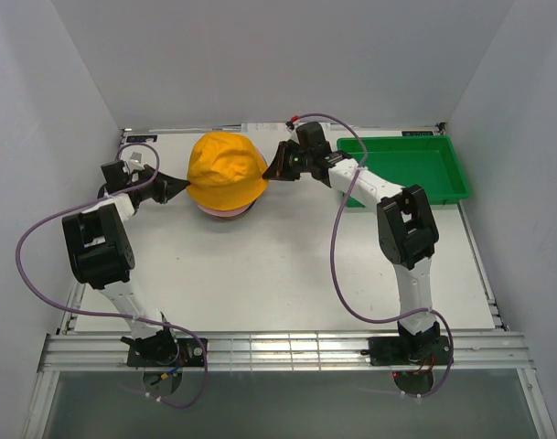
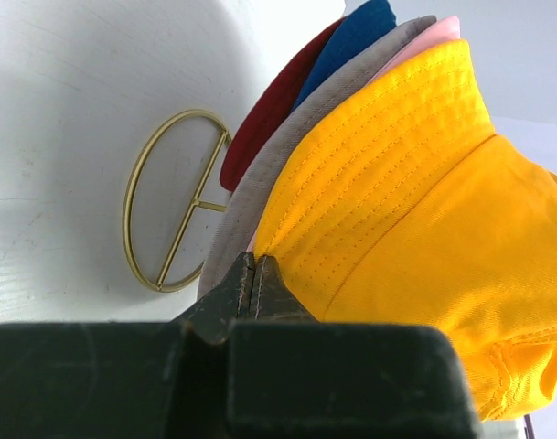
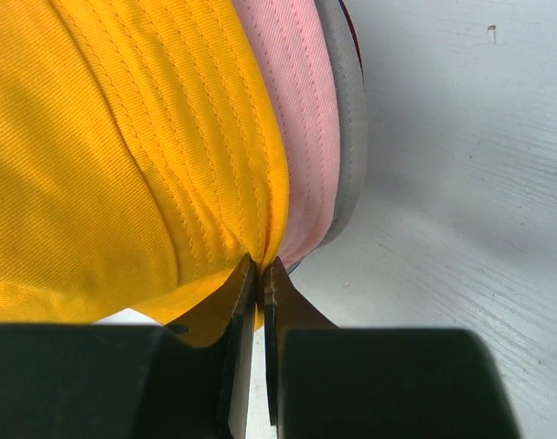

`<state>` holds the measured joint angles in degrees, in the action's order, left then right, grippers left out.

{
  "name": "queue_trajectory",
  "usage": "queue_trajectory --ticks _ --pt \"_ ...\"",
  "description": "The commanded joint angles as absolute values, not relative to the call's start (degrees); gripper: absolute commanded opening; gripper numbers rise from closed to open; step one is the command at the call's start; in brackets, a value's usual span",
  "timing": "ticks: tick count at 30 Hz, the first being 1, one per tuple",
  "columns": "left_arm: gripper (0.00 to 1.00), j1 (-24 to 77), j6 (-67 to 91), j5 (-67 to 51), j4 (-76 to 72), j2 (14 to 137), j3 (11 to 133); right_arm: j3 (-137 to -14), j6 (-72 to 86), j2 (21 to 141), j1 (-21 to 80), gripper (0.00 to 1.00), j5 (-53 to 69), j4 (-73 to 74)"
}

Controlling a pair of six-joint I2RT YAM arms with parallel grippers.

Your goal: Stack the hats

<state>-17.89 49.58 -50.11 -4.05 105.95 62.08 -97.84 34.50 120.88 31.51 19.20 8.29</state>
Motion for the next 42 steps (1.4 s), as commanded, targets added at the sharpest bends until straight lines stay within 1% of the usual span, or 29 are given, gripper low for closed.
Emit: queue_trajectory --ticks 1,6,7,8,11,12,13,16,17,20,23,26,32,35,38,42 --pt "0.0 -20.3 44.56 -35.25 2.81 107.14 61.96 -96.41 29.27 125.15 28.56 0.08 7.56 21.62" --pt "0.0 -20.3 43.86 -35.59 4.04 107.23 62.67 -95.72 29.27 124.63 28.74 0.08 13.53 19.52" --pt "0.02 -20.39 44.03 -36.12 3.96 107.05 62.84 -95.36 29.27 124.02 29.09 0.08 14.06 19.25" --pt "0.08 -20.3 44.12 -36.3 3.78 106.62 63.02 -95.27 29.35 123.67 29.27 0.08 15.19 18.9" --pt "0.22 -20.39 44.38 -37.44 3.6 105.91 63.81 -94.23 30.49 122.52 29.53 0.08 18.09 17.5" --pt "0.33 -20.39 44.56 -37.88 3.26 105.47 64.07 -93.87 31.63 122.08 29.71 0.08 18.8 16.88" --pt "0.38 -20.39 44.73 -38.23 3.08 105.21 64.16 -93.43 32.16 121.65 29.79 0.08 19.33 16.27" --pt "0.51 -20.39 45.26 -39.73 2.29 104.16 64.69 -91.85 34.62 120.15 30.14 0.08 21.18 13.98" --pt "0.52 -20.3 45.44 -39.99 2.11 103.89 64.69 -91.5 35.06 120.06 30.15 0.09 22.05 13.63" --pt "0.55 -20.39 45.61 -40.08 1.93 102.57 64.69 -90.35 36.65 119.09 30.59 0.11 22.68 11.96" --pt "0.55 -20.39 46.14 -40.52 1.41 101.43 64.51 -90.18 37.18 118.22 31.11 0.15 22.76 11.25" --pt "0.55 -20.3 46.93 -41.31 0.88 100.81 64.51 -91.05 37.35 117.34 31.64 0.16 22.68 11.25" --pt "0.55 -20.3 48.25 -42.54 0.53 100.46 64.08 -94.38 38.84 117.77 32.69 0.17 23.47 11.25" --pt "0.55 -20.22 49.13 -43.5 -2.37 100.2 63.11 -95.62 40.25 118.3 33.48 0.17 23.38 10.82" --pt "0.55 -20.13 50.27 -44.56 -4.29 99.58 61.88 -95.02 42.62 117.95 34.54 0.17 23.38 9.5" --pt "0.56 -19.69 52.2 -47.19 -7.55 99.58 60.82 -93.17 47.01 116.9 36.99 0.16 22.68 4.24"
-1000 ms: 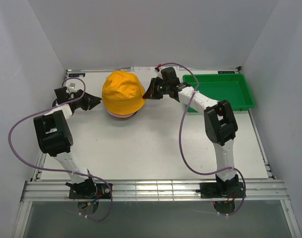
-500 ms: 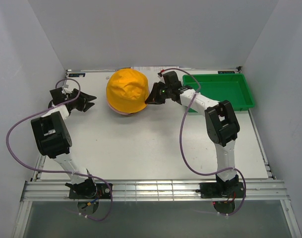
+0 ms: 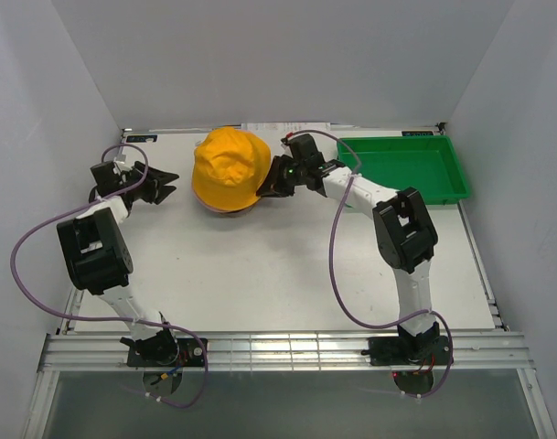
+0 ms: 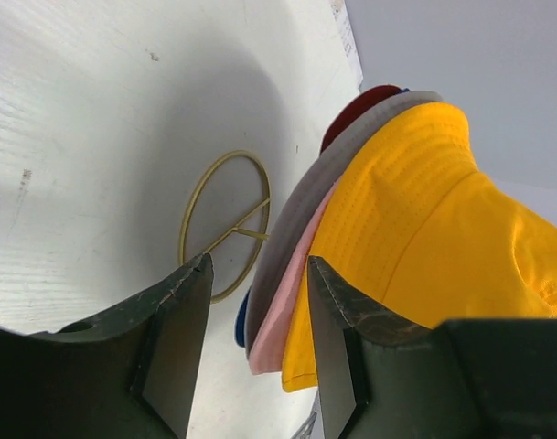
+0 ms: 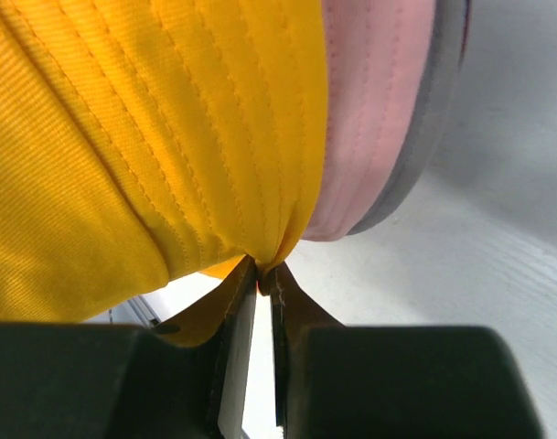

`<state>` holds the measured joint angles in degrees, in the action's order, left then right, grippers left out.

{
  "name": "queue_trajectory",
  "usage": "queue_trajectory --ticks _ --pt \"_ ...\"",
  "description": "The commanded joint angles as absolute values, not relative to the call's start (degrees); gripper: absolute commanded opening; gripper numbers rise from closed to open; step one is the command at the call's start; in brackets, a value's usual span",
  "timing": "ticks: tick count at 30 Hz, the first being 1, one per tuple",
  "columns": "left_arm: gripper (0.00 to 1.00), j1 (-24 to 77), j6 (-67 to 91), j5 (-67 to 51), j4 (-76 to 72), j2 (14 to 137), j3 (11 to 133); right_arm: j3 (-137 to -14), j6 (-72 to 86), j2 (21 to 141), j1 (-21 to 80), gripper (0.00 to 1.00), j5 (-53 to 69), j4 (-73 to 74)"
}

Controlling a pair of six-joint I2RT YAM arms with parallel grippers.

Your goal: Stack the hats

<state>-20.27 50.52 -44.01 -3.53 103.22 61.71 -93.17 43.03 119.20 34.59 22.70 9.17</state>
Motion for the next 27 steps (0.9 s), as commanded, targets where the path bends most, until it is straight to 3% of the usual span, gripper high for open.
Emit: queue_trajectory --ticks 1,4,20,27 --pt "0.57 -19.51 52.38 -47.63 -7.82 99.67 60.91 -93.08 48.67 116.72 37.44 0.17 22.41 3.35" --pt "0.59 -19.25 52.38 -48.16 -7.91 99.58 61.35 -93.77 51.05 117.07 39.02 0.17 22.41 1.06" --pt "0.61 -18.37 53.79 -51.59 -11.25 100.19 60.91 -90.18 49.13 110.66 37.09 0.48 22.41 0.79" --pt "0.61 -18.19 54.14 -51.24 -11.25 100.81 60.82 -89.47 47.46 108.72 31.3 0.52 27.41 -1.04"
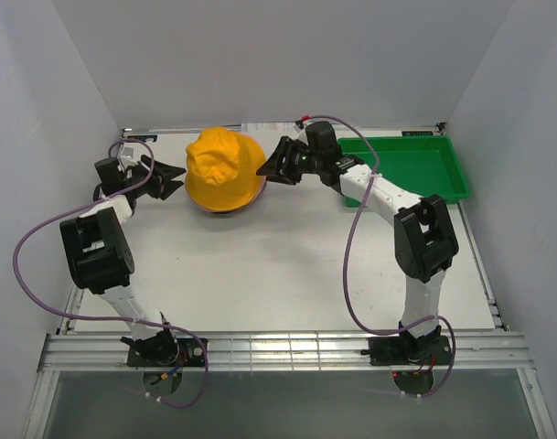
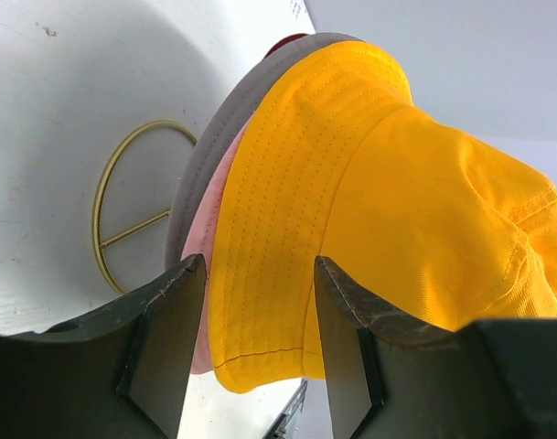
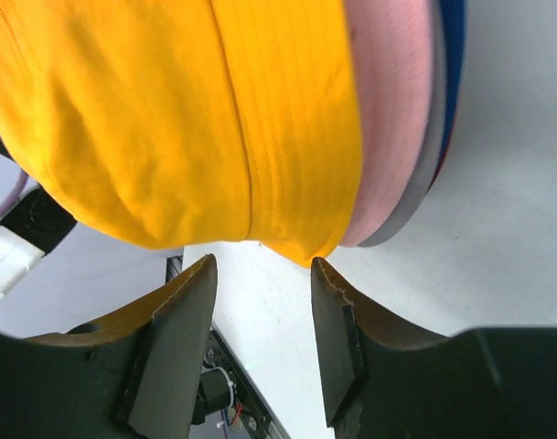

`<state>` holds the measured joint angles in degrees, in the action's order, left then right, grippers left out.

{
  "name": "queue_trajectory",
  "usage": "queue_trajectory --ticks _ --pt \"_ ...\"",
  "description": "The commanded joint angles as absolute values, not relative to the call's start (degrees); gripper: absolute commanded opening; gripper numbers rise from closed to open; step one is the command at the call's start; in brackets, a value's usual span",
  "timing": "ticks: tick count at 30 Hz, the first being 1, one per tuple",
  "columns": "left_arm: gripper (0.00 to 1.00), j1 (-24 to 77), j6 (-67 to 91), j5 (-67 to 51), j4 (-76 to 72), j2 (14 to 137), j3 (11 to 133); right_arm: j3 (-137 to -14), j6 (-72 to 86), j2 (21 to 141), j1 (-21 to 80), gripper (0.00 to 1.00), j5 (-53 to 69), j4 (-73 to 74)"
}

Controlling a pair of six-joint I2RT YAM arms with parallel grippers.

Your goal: Stack the hats

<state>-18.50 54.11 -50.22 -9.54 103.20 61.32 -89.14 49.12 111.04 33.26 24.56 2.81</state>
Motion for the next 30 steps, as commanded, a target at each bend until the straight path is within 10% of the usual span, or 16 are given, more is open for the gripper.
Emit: queue_trajectory --ticks 1,30 --pt "0.61 -18.11 54.23 -51.33 -11.25 100.9 60.82 -89.82 47.2 109.07 30.85 0.52 28.9 -1.14" --pt "0.58 -17.23 51.85 -50.98 -7.56 100.11 60.29 -105.82 49.22 125.77 25.93 0.57 37.71 -9.67"
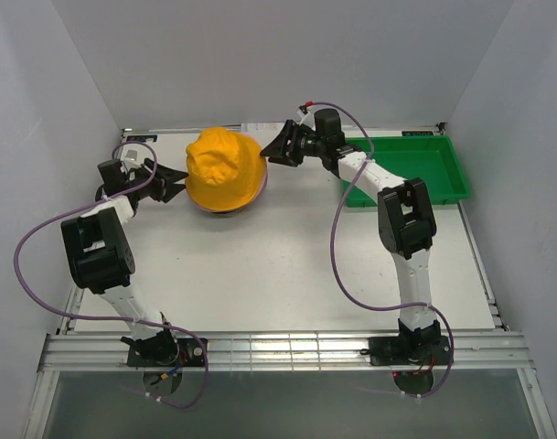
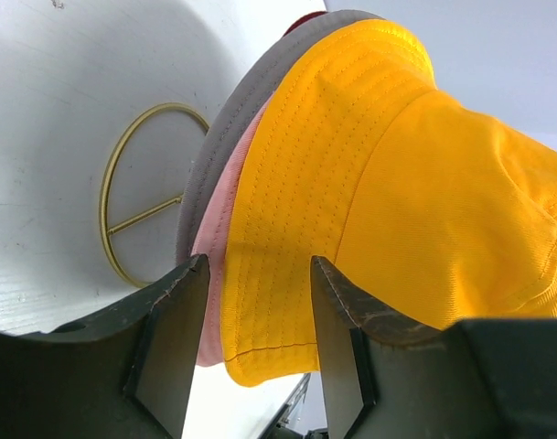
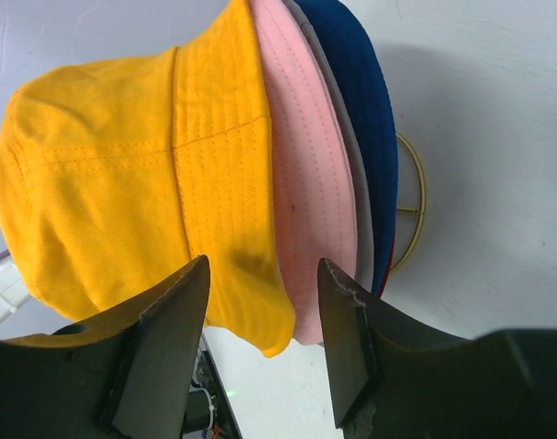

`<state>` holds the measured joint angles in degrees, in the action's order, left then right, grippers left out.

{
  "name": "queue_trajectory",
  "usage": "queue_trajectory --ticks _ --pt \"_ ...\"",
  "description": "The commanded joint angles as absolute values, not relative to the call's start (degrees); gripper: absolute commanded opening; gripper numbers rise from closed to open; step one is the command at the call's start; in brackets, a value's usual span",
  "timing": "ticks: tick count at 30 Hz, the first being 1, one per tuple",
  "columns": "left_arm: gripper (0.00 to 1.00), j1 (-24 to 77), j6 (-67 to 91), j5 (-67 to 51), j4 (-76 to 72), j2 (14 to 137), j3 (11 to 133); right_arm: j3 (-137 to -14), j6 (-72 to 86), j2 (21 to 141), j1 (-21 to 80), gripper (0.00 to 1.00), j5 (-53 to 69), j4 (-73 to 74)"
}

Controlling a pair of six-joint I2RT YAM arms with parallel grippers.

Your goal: Stack the hats

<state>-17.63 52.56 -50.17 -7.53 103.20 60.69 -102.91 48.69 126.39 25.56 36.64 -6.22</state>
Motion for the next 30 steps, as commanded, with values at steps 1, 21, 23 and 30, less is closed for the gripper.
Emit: queue_trajectory --ticks 1,21,23,30 --pt "0.58 -17.14 51.94 -50.89 -7.65 100.11 60.29 -105.91 49.31 125.86 25.93 0.56 37.71 -9.67" --pt "0.36 -16.0 53.0 -50.63 -7.82 101.25 60.91 -107.14 51.68 128.32 27.16 0.54 38.41 -10.46" --pt "0.3 -16.0 53.09 -50.63 -7.82 101.34 60.91 -106.7 52.2 128.32 27.33 0.54 38.58 -11.34" --pt "0.14 -15.91 53.09 -50.54 -7.74 102.22 61.17 -104.59 53.35 127.88 27.51 0.4 38.24 -12.48"
